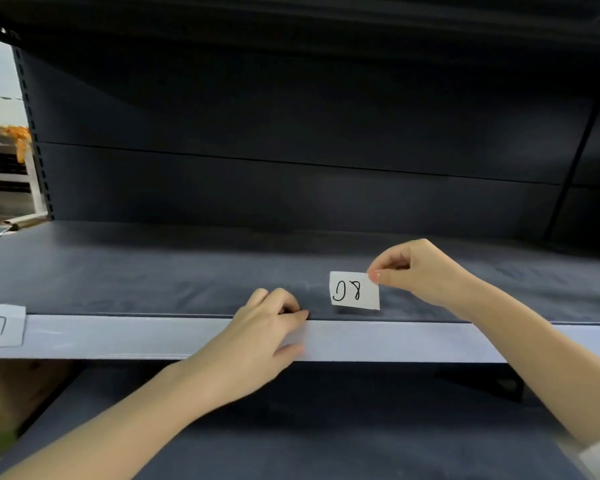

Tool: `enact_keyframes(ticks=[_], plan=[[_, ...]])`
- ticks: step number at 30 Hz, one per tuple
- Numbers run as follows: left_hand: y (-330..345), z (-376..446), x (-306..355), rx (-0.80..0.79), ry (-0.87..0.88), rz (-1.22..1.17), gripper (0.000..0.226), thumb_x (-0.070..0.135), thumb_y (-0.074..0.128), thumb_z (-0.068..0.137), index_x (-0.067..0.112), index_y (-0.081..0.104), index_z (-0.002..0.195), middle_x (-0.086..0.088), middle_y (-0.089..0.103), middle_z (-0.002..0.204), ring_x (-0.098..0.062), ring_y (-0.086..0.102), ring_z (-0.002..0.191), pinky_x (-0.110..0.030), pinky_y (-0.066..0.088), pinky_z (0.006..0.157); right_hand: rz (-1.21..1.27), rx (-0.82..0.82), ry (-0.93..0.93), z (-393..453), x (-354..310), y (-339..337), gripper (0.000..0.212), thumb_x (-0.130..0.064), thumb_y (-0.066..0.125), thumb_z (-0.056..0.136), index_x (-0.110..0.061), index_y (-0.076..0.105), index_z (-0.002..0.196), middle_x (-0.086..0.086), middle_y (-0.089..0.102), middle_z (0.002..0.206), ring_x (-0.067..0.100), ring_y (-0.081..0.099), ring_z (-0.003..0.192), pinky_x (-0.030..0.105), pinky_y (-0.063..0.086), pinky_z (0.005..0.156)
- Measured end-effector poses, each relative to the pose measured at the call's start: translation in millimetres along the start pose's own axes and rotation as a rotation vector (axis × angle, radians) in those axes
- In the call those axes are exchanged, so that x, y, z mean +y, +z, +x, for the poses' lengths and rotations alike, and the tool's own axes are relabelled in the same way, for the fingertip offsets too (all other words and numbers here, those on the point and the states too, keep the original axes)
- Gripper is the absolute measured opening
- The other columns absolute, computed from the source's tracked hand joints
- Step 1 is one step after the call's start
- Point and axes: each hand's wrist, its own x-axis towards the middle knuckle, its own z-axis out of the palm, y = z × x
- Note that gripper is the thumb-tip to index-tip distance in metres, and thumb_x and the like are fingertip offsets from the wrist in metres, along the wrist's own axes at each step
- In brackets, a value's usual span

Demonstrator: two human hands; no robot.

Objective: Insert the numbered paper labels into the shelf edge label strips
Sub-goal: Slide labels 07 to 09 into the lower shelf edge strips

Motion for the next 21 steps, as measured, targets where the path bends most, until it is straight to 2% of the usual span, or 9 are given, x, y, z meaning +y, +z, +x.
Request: enact_keyframes(ticks=[3,5,7,8,11,13,15,19,21], plan=[[4,-4,0,0.051,0.037,0.063,0.048,0.029,0.041,0.095,0.024,0.028,0.141,0.011,0.032,0.133,-0.008,0.027,0.121,-0.023,0.029,0.107,-0.009,0.003,0.013,0,-1,2,0.025,-0.013,0.063,0.084,-0.026,0.066,0.063,-0.007,0.069,0.075,0.027,0.067,0.091,0.029,0.051,0.074],[7,-7,-1,0.085,0.049,0.085,0.045,0.029,0.042,0.093,0.021,0.038,0.137,0.009,0.04,0.129,-0.009,0.033,0.117,-0.027,0.039,0.102,-0.012,0.003,0.019,-1,-1,2,0.024,-0.013,0.063,0.084,-0.025,0.066,0.064,-0.005,0.07,0.076,0.029,0.066,0.092,0.033,0.052,0.076],[10,-8,-4,0.135,0.095,0.143,0.042,0.028,0.051,0.079,0.019,0.057,0.12,0.007,0.056,0.109,-0.007,0.04,0.1,-0.026,0.054,0.08,-0.012,0.002,0.025,-2,0,3,0.023,-0.013,0.063,0.084,-0.024,0.066,0.064,-0.002,0.071,0.078,0.032,0.066,0.092,0.039,0.052,0.081],[12,-8,-5,0.166,0.11,0.164,0.039,0.028,0.054,0.073,0.02,0.062,0.11,0.009,0.059,0.099,-0.006,0.04,0.091,-0.023,0.056,0.07,-0.016,-0.001,0.029,-2,1,3,0.023,-0.012,0.063,0.084,-0.024,0.067,0.064,-0.002,0.071,0.078,0.032,0.065,0.091,0.04,0.052,0.082],[15,-8,-5,0.233,0.122,0.167,0.029,0.023,0.059,0.069,0.021,0.066,0.097,0.01,0.058,0.088,-0.006,0.038,0.082,-0.016,0.05,0.063,-0.01,-0.008,0.041,-2,4,2,0.024,-0.013,0.063,0.084,-0.025,0.066,0.064,-0.005,0.069,0.075,0.024,0.063,0.08,0.031,0.05,0.074],[18,-8,-3,0.283,0.125,0.151,0.019,0.014,0.061,0.071,0.017,0.069,0.088,0.007,0.056,0.082,-0.007,0.037,0.077,-0.024,0.039,0.075,0.007,-0.008,0.045,-3,5,2,0.024,-0.013,0.063,0.084,-0.025,0.066,0.063,-0.004,0.069,0.075,0.017,0.06,0.076,0.026,0.048,0.072],[19,-7,-2,0.331,0.113,0.17,0.013,0.006,0.063,0.071,0.013,0.069,0.08,0.004,0.055,0.077,-0.009,0.035,0.073,-0.029,0.034,0.075,0.015,-0.01,0.045,-3,6,2,0.024,-0.013,0.063,0.084,-0.025,0.066,0.063,-0.004,0.069,0.074,0.014,0.059,0.074,0.022,0.047,0.07],[20,-5,-3,0.349,0.09,0.125,0.016,0.003,0.065,0.071,0.015,0.072,0.079,0.005,0.053,0.07,-0.009,0.034,0.07,-0.027,0.035,0.072,0.026,-0.022,0.042,-2,8,3,0.025,-0.011,0.064,0.083,-0.024,0.065,0.063,-0.006,0.067,0.072,0.012,0.058,0.072,0.019,0.045,0.068],[18,-5,-3,0.335,0.085,0.095,0.016,0.005,0.064,0.074,0.017,0.072,0.081,0.006,0.05,0.067,-0.009,0.035,0.07,-0.026,0.035,0.072,0.027,-0.035,0.047,-2,9,4,0.024,-0.011,0.064,0.083,-0.024,0.065,0.063,-0.008,0.066,0.071,0.009,0.057,0.069,0.009,0.044,0.062]])
